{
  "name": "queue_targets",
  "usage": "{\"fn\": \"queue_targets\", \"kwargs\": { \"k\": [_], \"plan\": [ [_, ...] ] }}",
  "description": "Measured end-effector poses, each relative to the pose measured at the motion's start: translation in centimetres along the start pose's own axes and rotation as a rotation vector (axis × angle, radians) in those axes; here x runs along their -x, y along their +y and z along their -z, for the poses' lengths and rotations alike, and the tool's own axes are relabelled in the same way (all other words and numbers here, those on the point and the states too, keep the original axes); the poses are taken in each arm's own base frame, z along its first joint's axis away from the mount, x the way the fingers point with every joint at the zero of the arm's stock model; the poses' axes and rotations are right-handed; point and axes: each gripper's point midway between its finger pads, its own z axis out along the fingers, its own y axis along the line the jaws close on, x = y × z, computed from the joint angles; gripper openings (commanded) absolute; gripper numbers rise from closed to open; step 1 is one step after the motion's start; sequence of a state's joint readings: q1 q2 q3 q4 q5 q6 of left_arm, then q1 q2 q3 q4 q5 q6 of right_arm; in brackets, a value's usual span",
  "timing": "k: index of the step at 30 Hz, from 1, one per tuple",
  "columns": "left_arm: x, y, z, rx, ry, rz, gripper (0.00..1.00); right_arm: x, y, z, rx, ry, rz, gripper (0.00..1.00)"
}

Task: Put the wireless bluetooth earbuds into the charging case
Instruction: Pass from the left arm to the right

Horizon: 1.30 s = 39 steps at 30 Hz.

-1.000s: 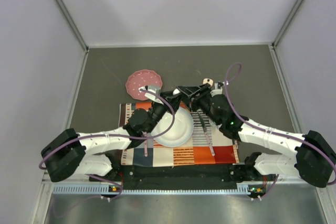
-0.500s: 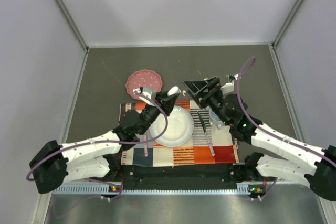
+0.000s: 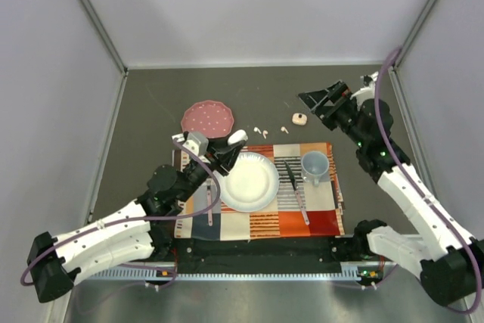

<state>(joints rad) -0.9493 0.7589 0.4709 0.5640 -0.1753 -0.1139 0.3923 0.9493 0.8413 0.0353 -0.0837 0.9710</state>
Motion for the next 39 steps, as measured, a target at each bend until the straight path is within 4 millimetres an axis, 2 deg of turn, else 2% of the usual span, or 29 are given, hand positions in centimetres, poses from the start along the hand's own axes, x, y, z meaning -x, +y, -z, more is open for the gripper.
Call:
{"fn": "queue_targets", "kwargs": {
  "k": [2,5,9,13,20,24,30,35,39],
  "plan": [
    [0.5,-0.2,0.2,-0.015,-0.010,0.006,0.00,-0.2,-0.5,-0.5,0.000,0.062,0.002,0.99],
    [0.2,-0.5,0.3,-0.038,0.004,0.007,0.00,-2.6,-0.6,-0.7,0.032,0.212,0.009,0.99],
    [-0.6,-0.9,0.3,-0.105,0.038,0.009,0.00,-5.0,-1.3,0.3,0.051,0.331,-0.010,0.99],
    [-1.5,0.0,0.0,-0.135,0.072,0.028,0.00,-6.5,-2.0,1.6,0.069,0.402,-0.037,0.99],
    [-3.8,-0.7,-0.2,-0.216,0.152,0.058,0.00,-6.8,-0.8,3.2,0.151,0.450,-0.004,0.99],
    [-4.7,-1.3,-0.5,-0.252,0.185,0.072,0.00,-6.3,-1.1,4.3,0.164,0.423,0.016,0.99],
    [-4.4,-2.1,-1.1,-0.298,0.180,0.084,0.00,-5.9,-1.8,4.7,0.153,0.406,0.009,0.99],
    [-3.5,-2.8,-1.7,-0.338,0.167,0.083,0.00,-7.0,-2.1,5.4,0.172,0.447,-0.014,0.98],
    [-3.7,-3.4,-2.4,-0.377,0.185,0.087,0.00,-7.7,-1.7,6.3,0.227,0.448,-0.065,0.97]
  ]
}}
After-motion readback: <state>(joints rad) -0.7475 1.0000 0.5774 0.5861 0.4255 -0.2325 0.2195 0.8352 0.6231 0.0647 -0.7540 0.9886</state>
